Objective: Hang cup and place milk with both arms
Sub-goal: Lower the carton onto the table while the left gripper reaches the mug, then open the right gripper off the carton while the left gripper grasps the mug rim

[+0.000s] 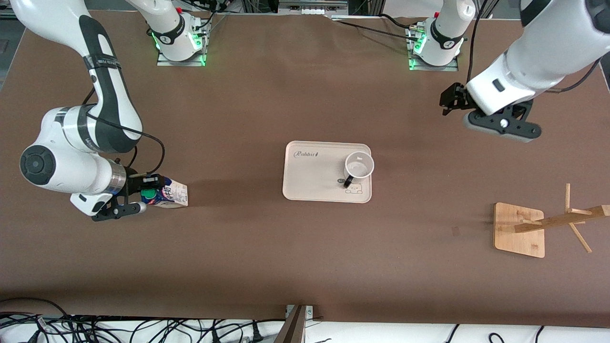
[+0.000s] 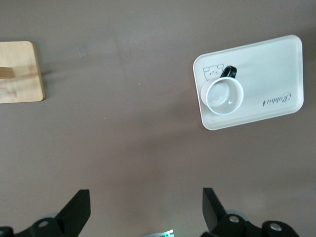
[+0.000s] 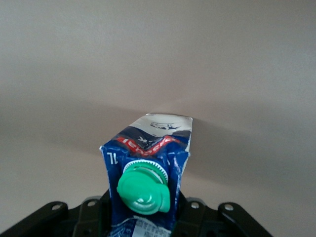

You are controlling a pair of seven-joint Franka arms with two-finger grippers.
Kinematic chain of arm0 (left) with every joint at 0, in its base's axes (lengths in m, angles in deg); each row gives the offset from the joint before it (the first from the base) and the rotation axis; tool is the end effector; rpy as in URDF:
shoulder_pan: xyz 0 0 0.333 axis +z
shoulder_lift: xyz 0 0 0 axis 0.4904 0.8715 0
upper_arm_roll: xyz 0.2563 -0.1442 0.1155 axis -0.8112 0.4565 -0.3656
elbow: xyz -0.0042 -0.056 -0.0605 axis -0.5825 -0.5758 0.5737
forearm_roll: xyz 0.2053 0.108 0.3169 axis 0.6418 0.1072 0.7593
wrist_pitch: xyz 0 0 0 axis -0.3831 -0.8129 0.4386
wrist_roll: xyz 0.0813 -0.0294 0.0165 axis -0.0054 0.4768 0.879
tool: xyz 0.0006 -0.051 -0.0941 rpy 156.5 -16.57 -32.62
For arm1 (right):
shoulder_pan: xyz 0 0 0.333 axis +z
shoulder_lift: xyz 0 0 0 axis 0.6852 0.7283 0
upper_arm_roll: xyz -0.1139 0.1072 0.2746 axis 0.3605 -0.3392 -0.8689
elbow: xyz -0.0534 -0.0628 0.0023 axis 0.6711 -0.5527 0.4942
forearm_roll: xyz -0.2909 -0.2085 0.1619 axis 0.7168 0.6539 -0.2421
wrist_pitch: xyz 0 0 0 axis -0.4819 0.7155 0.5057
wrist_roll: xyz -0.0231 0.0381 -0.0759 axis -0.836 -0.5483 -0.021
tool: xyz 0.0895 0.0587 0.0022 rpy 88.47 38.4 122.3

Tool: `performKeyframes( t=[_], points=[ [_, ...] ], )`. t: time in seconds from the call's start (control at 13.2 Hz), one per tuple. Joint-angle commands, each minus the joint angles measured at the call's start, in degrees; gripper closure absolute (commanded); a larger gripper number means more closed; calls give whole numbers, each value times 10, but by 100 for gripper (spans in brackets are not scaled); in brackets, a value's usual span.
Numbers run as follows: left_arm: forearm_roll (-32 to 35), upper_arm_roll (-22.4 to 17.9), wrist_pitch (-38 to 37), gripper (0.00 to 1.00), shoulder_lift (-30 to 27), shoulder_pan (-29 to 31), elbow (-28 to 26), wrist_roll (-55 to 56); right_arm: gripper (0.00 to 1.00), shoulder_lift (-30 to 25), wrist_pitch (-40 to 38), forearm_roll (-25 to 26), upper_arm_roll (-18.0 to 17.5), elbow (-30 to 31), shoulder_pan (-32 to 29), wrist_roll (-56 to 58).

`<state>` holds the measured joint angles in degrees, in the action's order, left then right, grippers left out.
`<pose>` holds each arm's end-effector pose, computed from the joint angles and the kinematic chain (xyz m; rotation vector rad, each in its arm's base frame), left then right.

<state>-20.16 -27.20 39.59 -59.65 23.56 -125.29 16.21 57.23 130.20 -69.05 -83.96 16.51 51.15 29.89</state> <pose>0.5653 -0.1617 0.5789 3.0927 -0.3827 -0.2426 0.6639 0.0716 0.3391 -3.0306 -0.2909 0.1877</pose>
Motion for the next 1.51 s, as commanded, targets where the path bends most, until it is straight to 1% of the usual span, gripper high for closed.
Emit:
performKeyframes(
  t=[0.0, 0.08, 0.15, 0.23, 0.3, 0.38, 0.53, 0.68, 0.83, 0.91, 1.14, 1.29, 1.44],
  points=[
    [-4, 0, -10, 0, 42, -14, 30, -20, 59, -31, 16, -10, 2, 39, 1, 9],
    [-4, 0, 10, 0, 49, -26, 28, -17, 52, -30, 19, -10, 2, 39, 1, 9],
    [-4, 0, 43, 0, 63, -38, 21, -17, 41, -29, 20, -11, 2, 39, 1, 8],
    [-4, 0, 62, 0, 82, -57, 20, -14, 27, -28, 20, -11, 2, 38, 0, 8],
    [-5, 0, 76, 0, 98, -75, 22, -12, 6, -27, 20, -11, 2, 37, -1, 8],
    [-8, 0, 89, 0, 115, -92, 21, -11, 0, -27, 20, -10, 2, 36, -2, 8],
    [-10, -1, 118, 0, 152, -120, 19, 0, 0, -27, 20, -9, 2, 32, -2, 9],
    [-4, -2, 126, 0, 177, -144, 18, 29, 0, -26, 20, -7, 2, 29, -7, 10],
    [-4, -1, 133, 0, 196, -147, 9, 31, 0, -23, 18, -5, 2, 7, -17, 12],
    [-4, -1, 147, 0, 206, -151, 2, 31, 0, -20, 15, -5, 2, -10, -17, 12],
    [-4, -2, 213, 0, 207, -177, -55, 34, 0, -22, -4, -8, 2, -45, -17, 4],
    [-4, -1, 294, 0, 204, -191, -109, 34, 0, -50, -7, 0, 2, -46, -16, 3],
    [0, -2, 338, 0, 209, -205, -139, 34, 0, -87, -52, 1, 2, -46, -16, -5]
  ],
)
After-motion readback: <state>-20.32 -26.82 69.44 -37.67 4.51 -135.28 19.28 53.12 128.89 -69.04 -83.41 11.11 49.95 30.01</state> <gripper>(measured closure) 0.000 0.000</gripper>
